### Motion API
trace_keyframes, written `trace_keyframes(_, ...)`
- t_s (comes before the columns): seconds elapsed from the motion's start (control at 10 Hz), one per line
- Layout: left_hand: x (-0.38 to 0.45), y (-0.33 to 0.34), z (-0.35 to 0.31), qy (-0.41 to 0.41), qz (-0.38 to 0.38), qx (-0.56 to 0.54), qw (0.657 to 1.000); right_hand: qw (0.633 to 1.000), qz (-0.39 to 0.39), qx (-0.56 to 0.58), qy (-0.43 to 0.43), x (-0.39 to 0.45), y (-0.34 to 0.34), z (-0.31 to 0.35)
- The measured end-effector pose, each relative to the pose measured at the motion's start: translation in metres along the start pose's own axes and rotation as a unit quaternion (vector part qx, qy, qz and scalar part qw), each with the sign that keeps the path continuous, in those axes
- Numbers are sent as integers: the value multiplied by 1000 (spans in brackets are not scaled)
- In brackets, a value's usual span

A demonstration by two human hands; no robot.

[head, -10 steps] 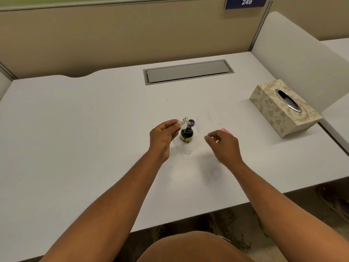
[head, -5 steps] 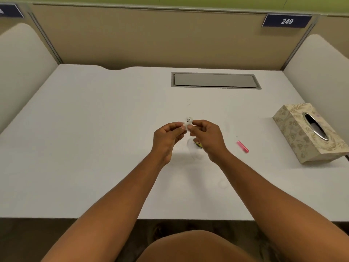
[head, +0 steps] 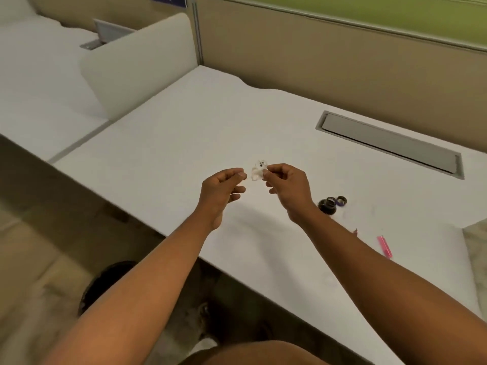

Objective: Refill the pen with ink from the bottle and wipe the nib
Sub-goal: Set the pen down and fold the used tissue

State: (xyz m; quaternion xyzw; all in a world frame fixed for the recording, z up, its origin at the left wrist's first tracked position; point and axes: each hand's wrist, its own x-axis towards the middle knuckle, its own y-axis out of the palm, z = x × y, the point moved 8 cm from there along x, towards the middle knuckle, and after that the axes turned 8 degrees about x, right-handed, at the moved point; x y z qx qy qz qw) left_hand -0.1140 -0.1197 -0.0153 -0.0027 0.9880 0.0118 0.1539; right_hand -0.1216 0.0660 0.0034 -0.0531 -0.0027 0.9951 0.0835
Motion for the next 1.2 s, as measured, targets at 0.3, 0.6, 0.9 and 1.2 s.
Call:
trace_keyframes(0.3, -51, -157, 48, -46, -297, -40, 953, 983, 167, -76, -11, -28, 146, -19)
trace_keyframes(0.6, -113, -320, 106, -72, -427, -50, 900, 936, 287, -201, -39, -93, 310, -70)
trace_keyframes(0.9, -169, -441, 177, -135, -491, -34, 860, 896, 331, -297, -5, -141, 440, -153)
trace_keyframes(1.2, -197, -507, 195, -171, -484, 125, 849, 833, 358, -419, 45, -147, 535, -221)
